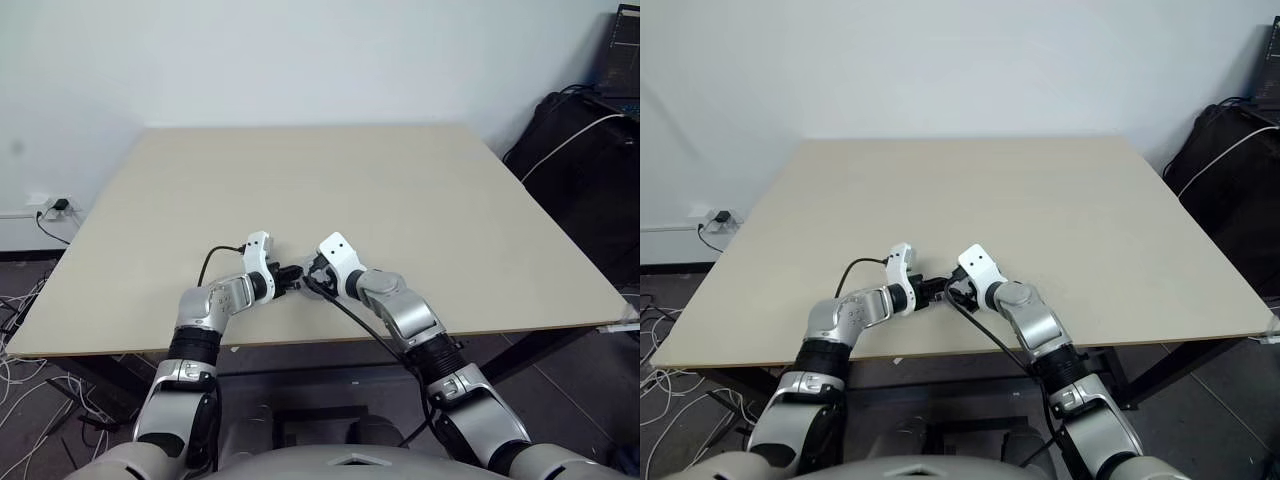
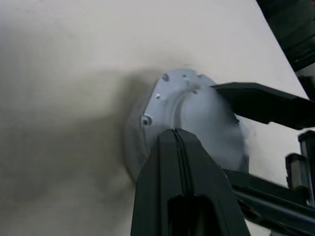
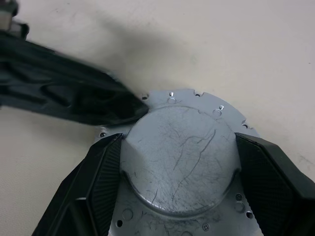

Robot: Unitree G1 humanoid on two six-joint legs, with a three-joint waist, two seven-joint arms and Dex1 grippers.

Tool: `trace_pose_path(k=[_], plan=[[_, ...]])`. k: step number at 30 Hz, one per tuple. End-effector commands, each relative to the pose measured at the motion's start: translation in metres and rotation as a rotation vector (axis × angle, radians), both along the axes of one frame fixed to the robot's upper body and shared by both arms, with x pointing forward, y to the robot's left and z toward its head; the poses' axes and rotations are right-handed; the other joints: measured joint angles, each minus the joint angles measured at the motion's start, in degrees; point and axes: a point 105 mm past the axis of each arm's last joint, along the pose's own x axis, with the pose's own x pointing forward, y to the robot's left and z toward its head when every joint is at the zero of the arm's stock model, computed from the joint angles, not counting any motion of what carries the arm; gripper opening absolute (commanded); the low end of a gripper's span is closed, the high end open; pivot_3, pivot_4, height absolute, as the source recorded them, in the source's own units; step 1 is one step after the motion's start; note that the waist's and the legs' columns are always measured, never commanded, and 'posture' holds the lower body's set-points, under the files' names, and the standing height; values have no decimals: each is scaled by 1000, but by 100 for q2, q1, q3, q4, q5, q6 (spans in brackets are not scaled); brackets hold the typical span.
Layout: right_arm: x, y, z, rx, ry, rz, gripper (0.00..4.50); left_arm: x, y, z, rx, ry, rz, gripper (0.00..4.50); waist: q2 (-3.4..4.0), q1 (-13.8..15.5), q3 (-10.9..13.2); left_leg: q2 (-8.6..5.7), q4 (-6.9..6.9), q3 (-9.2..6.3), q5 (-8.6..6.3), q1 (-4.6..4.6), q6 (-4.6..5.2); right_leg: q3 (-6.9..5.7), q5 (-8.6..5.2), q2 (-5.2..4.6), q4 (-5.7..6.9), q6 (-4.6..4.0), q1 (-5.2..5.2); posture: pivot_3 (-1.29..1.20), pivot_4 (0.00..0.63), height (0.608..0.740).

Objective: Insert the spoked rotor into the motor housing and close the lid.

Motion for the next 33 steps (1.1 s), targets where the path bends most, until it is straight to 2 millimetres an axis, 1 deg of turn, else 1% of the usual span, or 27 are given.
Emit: trace_pose_path(k=[1, 5, 8, 10, 11, 12, 15, 17, 21, 22, 24, 26, 28, 30, 33], plan=[[1, -14, -5, -37, 11, -42, 3195, 3, -3, -4, 39, 22, 0, 0, 0, 0, 0, 0, 0, 0, 0, 0, 0, 0, 0, 0, 0, 0, 0, 0, 0, 740], [-3, -16, -5, -38, 14, -31, 3195, 3, -7, -4, 40, 29, -15, 0, 0, 6, 0, 0, -4, 0, 0, 0, 0, 0, 0, 0, -6, 0, 0, 0, 0, 740], [-6, -22, -6, -35, 22, -33, 3195, 3, -8, -4, 38, 30, -19, 0, 0, 29, 0, -2, -5, 0, -1, -6, 1, -1, 0, -1, -16, 0, 0, 0, 0, 740], [-9, -29, -7, -36, 32, -40, 3942, 2, -8, -4, 39, 30, -21, 0, 0, 39, -1, -2, -8, 0, -2, -9, 4, -2, 0, -1, -30, 0, 3, 0, 0, 740], [-10, -33, -7, -37, 36, -43, 4161, 2, -8, -5, 40, 30, -23, 0, -3, 36, -3, -3, -11, 0, -3, -9, 5, -2, 1, -1, -40, 2, 6, 0, 0, 740], [-11, -37, -7, -38, 39, -53, 4488, 2, -9, -5, 41, 30, -24, 0, -5, 32, -4, -2, -13, -1, -3, -8, 6, -1, 2, 2, -50, 4, 10, 0, 0, 740], [-16, -50, -2, -26, 42, -69, 4488, 2, -9, -5, 46, 30, -30, 0, -5, 34, -5, -1, -18, -4, -5, -6, 9, -4, 4, 4, -67, 6, 20, 0, 0, 740], [-21, -57, 5, 9, 34, -56, 4488, 2, -9, -6, 49, 30, -32, 0, -7, 45, -5, -2, -19, -8, -6, -6, 10, -9, 4, 2, -73, 6, 25, 0, 0, 740], [-36, -66, 25, 142, 40, -8, 4488, 0, -9, -8, 62, 34, -43, 0, -17, 24, 1, -2, -18, -9, -8, -4, 14, -10, 5, 1, -79, 8, 29, 0, 0, 740], [-37, -69, 28, 174, 41, -16, 4488, 0, -9, -8, 62, 34, -44, 0, -18, 7, 2, 0, -19, -10, -8, -4, 14, -11, 5, 2, -79, 8, 29, 0, 0, 740], [-33, -77, 32, 246, 44, -93, 4488, 0, -10, -8, 63, 34, -47, 0, -16, -16, 3, 3, -22, -16, -8, 0, 13, -13, 5, 7, -77, 8, 29, 0, 0, 740], [-28, -83, 32, 311, 65, -187, 4488, -1, -10, -9, 64, 35, -49, 0, -19, -12, 5, 3, -23, -21, -7, 5, 12, -13, 6, 11, -76, 8, 34, 0, 0, 740], [-21, -90, 25, 373, 105, -311, 4488, -1, -11, -9, 67, 36, -53, 0, -23, -12, 7, 3, -23, -24, -7, 11, 12, -17, 6, 10, -76, 9, 42, 0, 0, 740], [-17, -91, 20, 469, 168, -411, 4488, -1, -11, -10, 69, 37, -56, 0, -23, -9, 8, 2, -24, -23, -7, 13, 11, -17, 7, 7, -77, 9, 46, 0, 0, 740], [-15, -83, 10, 552, 256, -487, 4488, -2, -10, -10, 71, 38, -57, 0, -22, -6, 7, 1, -26, -21, -8, 12, 12, -16, 7, 4, -81, 8, 47, 0, 0, 740]])
